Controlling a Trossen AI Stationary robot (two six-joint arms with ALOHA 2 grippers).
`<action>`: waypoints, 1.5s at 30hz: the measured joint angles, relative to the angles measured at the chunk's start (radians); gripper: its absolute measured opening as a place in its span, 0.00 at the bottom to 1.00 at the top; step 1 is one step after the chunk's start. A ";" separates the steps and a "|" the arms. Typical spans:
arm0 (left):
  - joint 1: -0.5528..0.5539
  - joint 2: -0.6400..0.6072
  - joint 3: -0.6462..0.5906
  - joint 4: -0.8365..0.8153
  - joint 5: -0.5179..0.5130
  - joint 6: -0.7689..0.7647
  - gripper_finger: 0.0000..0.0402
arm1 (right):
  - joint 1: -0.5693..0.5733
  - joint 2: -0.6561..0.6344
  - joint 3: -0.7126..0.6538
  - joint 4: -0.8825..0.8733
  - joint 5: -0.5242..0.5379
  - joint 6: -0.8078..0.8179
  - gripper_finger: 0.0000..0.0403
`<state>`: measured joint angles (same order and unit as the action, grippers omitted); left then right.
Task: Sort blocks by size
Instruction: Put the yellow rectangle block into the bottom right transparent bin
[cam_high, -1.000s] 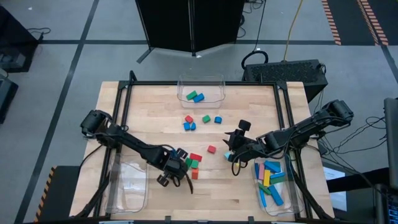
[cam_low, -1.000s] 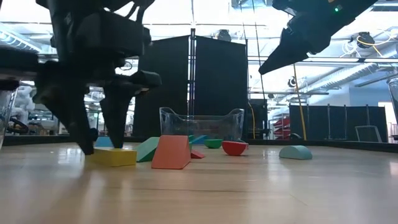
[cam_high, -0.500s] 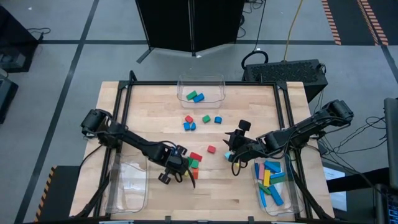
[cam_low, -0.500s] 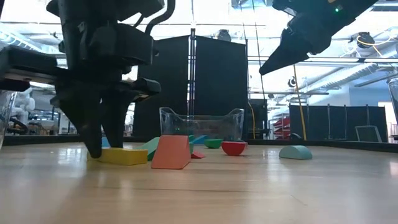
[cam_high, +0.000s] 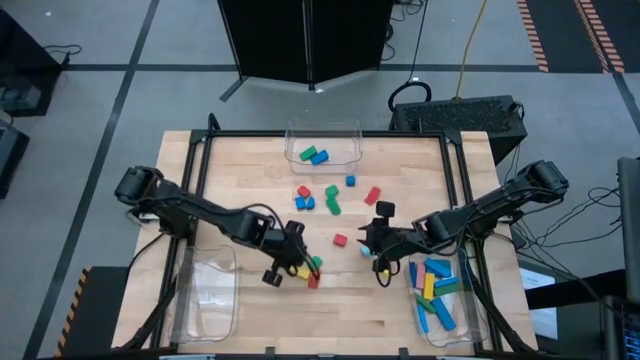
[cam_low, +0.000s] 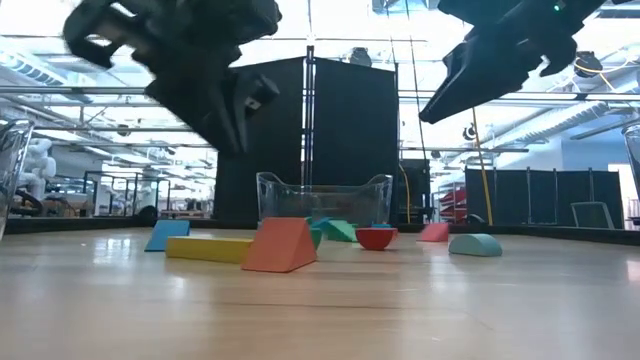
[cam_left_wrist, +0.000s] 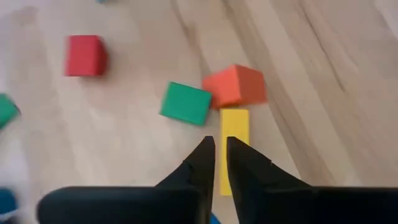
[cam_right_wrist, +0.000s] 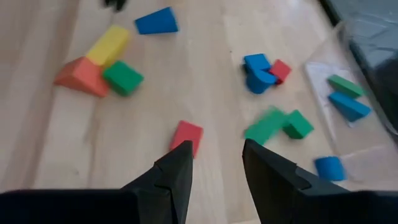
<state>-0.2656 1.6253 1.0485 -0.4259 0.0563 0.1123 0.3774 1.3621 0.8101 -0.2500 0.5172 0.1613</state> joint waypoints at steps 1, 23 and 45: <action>0.006 -0.014 0.000 -0.006 0.001 -0.002 0.09 | 0.002 0.000 0.000 0.000 -0.002 -0.002 0.34; -0.063 0.100 -0.036 0.078 -0.005 0.024 0.68 | 0.011 0.000 0.000 0.004 0.008 -0.018 0.34; -0.021 0.221 -0.023 0.067 0.022 -0.053 0.37 | 0.011 0.000 0.000 0.006 0.006 -0.017 0.34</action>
<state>-0.2863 1.8464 1.0258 -0.3591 0.0784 0.0597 0.3882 1.3621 0.8101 -0.2436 0.5232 0.1446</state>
